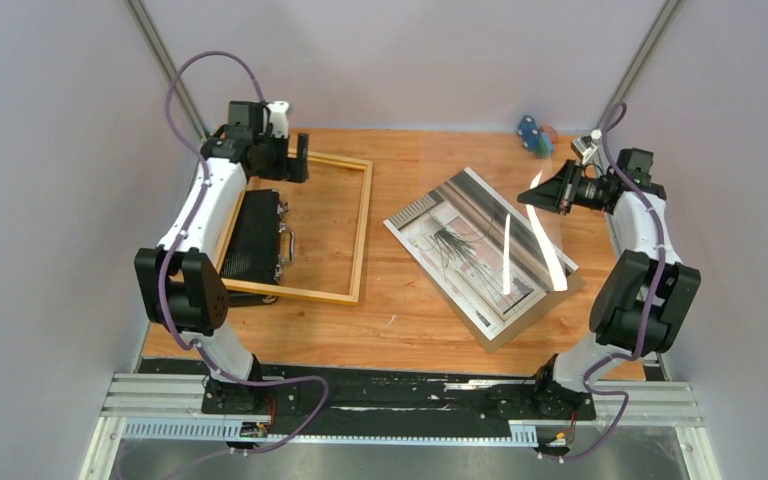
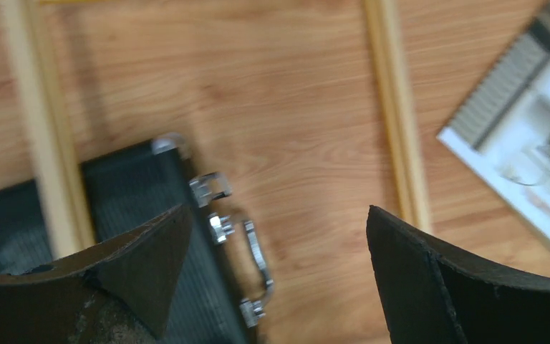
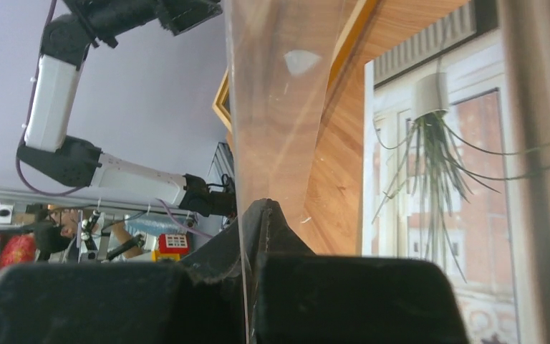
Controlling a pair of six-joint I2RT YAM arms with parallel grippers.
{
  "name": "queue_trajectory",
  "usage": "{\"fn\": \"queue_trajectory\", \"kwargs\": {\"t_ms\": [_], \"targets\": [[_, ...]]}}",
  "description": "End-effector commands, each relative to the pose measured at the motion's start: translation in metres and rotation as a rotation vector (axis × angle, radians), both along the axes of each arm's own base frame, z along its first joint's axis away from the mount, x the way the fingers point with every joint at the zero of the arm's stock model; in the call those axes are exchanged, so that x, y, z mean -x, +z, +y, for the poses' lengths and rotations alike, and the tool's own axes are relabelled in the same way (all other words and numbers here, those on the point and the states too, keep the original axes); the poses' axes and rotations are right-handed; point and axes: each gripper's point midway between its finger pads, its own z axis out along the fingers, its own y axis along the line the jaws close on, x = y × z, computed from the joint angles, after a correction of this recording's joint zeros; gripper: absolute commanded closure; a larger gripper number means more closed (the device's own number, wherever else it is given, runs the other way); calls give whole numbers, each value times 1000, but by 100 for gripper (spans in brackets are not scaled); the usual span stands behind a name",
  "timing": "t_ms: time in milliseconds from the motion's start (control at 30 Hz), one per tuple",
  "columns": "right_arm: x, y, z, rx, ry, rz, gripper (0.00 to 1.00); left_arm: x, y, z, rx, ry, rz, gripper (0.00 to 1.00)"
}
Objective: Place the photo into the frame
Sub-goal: Pick up the photo frame item at the center of the board, then move the photo frame to the center of the board.
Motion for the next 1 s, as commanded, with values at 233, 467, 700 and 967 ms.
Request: {"fn": "queue_trajectory", "kwargs": {"t_ms": [233,467,700,967], "targets": [[17,58,61,-23,143,-131,100,9,-32,159,-329,211,161,7],[19,64,79,-45,178,-134,100,4,-54,197,-387,264,225,19],[22,67,94,-60,198,-137,100,13,-80,210,-337,281,296,36],[17,65,105,-64,218,-121,100,30,-114,195,-261,255,366,50]]}}
